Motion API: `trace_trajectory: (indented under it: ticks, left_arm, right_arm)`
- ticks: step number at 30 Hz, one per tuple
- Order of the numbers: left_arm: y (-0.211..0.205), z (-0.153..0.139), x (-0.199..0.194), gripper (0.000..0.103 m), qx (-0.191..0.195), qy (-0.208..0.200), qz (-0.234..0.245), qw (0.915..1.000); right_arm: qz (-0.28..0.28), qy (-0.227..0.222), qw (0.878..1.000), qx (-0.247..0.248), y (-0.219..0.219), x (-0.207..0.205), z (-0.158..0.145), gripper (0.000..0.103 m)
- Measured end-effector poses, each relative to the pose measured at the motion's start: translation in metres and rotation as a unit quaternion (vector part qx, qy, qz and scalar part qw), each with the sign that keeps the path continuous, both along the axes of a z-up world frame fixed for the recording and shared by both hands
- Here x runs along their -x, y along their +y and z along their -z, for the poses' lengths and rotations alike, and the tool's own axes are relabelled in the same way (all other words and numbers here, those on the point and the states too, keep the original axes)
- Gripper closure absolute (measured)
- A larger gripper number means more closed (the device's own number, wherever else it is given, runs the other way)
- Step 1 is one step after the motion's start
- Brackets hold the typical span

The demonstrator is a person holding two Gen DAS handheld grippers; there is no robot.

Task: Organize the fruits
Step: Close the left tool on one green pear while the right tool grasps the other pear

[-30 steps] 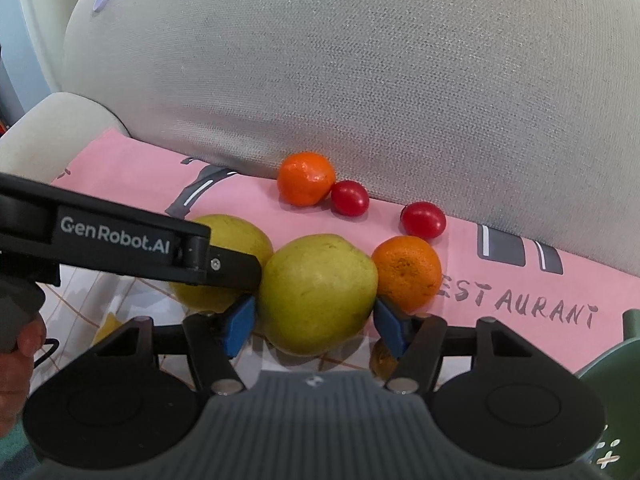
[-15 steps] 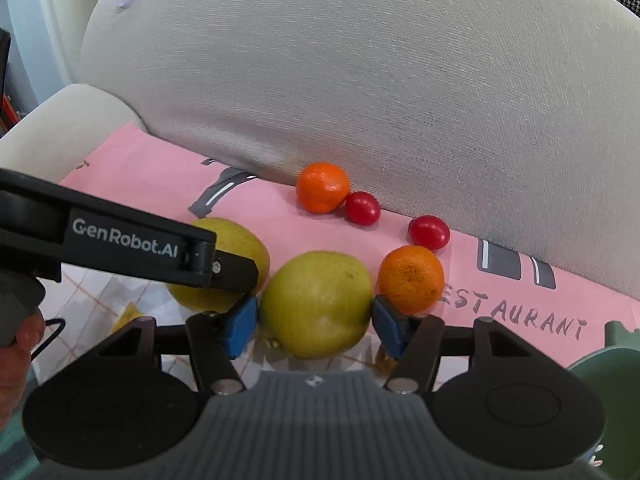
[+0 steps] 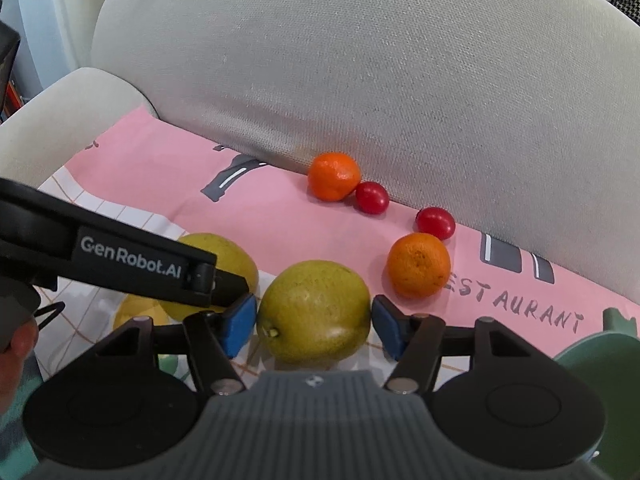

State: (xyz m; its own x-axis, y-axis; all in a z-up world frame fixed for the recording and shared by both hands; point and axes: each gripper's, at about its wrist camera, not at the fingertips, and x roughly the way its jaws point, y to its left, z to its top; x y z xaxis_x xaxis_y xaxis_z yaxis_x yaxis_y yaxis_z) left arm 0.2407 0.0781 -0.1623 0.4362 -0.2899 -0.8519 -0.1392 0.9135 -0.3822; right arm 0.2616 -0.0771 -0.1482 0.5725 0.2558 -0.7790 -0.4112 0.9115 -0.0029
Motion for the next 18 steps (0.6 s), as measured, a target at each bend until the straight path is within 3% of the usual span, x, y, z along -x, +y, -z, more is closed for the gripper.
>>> trace_trajectory:
  ticks: [4,18]
  left_arm:
    - [0.003,0.0,-0.001,0.029,0.006,0.001,-0.003,1.0]
    - [0.011,0.0,-0.001,0.028,0.024,0.004,-0.013,0.9996]
  right_arm:
    - [0.008,0.005,1.0,-0.007,-0.002,-0.004,0.002,0.033]
    - [0.002,0.026,0.999,-0.022,-0.003,-0.009,0.006,0.036]
